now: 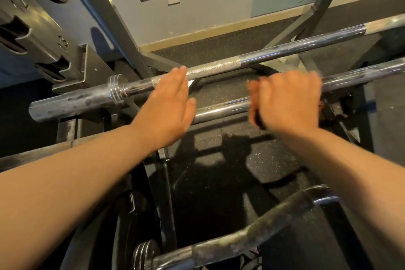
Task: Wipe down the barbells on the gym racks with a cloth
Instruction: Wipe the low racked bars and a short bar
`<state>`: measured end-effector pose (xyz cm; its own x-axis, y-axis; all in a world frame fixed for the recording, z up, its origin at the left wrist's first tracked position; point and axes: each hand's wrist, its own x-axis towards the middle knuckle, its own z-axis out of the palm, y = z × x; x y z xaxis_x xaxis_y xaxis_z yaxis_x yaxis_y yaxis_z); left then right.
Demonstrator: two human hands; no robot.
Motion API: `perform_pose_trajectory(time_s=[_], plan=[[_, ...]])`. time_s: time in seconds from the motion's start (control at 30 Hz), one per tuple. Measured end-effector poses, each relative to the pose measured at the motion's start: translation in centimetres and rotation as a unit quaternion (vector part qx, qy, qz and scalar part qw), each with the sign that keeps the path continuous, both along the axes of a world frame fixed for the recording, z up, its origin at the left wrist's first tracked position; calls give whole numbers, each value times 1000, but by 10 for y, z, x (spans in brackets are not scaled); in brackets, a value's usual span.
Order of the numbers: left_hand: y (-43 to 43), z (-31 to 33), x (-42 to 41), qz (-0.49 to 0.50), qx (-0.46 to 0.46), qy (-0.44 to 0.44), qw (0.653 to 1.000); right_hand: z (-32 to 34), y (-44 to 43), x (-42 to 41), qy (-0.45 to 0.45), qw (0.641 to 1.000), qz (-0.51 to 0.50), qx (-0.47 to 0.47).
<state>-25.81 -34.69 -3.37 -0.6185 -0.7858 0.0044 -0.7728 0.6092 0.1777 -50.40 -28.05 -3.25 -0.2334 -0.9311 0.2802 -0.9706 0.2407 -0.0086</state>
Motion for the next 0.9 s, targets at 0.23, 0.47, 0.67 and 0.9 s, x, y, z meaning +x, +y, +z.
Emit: perform_pose_trajectory(time_s=[0.23,0.47,0.67,0.9], plan=[[0,-12,-20,-13,-21,-15,1000,-25,9,47,-40,973,225,-21],[0,-10,-20,-11,-10,-7,1000,-10,11,-61,-43,989,137,-30],[0,-11,-20,-16,-19,-22,999,-12,8,14,-22,997,-71,24],[3,-11,-20,-19,-29,-16,999,-26,15,13,-28,972,231,9]])
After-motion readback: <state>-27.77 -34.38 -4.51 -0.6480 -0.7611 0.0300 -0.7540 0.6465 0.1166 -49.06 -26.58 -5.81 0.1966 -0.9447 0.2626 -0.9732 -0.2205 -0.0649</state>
